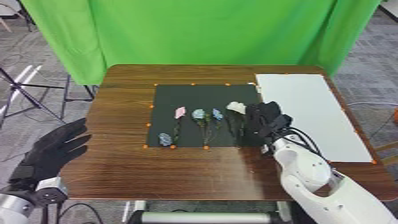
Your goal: Arrange flowers
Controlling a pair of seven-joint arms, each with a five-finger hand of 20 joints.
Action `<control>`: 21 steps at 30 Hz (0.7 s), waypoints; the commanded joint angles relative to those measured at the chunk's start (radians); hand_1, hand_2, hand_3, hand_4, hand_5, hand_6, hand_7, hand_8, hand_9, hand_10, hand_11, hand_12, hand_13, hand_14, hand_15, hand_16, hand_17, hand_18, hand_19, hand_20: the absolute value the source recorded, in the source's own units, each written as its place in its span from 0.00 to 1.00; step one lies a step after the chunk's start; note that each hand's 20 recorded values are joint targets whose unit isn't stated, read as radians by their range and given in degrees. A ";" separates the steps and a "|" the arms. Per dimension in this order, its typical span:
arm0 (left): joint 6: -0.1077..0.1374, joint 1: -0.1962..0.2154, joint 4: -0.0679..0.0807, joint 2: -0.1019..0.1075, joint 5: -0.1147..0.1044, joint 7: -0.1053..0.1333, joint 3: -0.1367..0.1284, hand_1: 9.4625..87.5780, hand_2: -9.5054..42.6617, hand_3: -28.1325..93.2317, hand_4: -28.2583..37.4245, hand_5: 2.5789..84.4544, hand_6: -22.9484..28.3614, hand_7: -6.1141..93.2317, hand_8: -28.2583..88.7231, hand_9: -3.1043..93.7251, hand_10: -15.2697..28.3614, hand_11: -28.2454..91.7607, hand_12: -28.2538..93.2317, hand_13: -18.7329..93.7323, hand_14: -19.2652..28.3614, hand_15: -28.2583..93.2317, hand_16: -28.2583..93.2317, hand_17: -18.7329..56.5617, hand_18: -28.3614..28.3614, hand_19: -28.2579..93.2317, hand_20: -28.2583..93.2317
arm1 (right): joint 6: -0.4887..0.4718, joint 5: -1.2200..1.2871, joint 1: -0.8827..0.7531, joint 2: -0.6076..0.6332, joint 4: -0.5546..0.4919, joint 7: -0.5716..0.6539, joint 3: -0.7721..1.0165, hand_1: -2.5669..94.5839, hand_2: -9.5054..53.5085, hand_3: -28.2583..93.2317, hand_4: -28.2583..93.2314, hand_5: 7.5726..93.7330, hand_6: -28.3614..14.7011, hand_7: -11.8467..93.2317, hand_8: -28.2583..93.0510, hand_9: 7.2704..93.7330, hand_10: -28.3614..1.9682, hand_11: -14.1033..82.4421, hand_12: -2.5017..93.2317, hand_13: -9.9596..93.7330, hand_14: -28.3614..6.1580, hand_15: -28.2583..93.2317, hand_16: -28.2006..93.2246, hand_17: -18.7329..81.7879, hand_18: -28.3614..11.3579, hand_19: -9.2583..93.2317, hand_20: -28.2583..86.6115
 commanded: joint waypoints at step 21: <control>-0.004 0.018 -0.008 -0.017 -0.003 0.003 -0.008 0.20 0.20 0.81 0.02 0.32 0.51 0.25 0.15 0.27 0.60 0.38 0.36 0.31 0.69 0.44 0.26 0.11 0.81 0.55 0.30 | -0.116 0.028 -0.085 0.000 -0.091 -0.050 0.102 0.31 0.00 0.93 0.00 0.44 0.66 0.51 0.08 0.53 0.59 0.60 0.33 0.71 0.69 0.73 0.44 0.39 0.22 0.81 0.70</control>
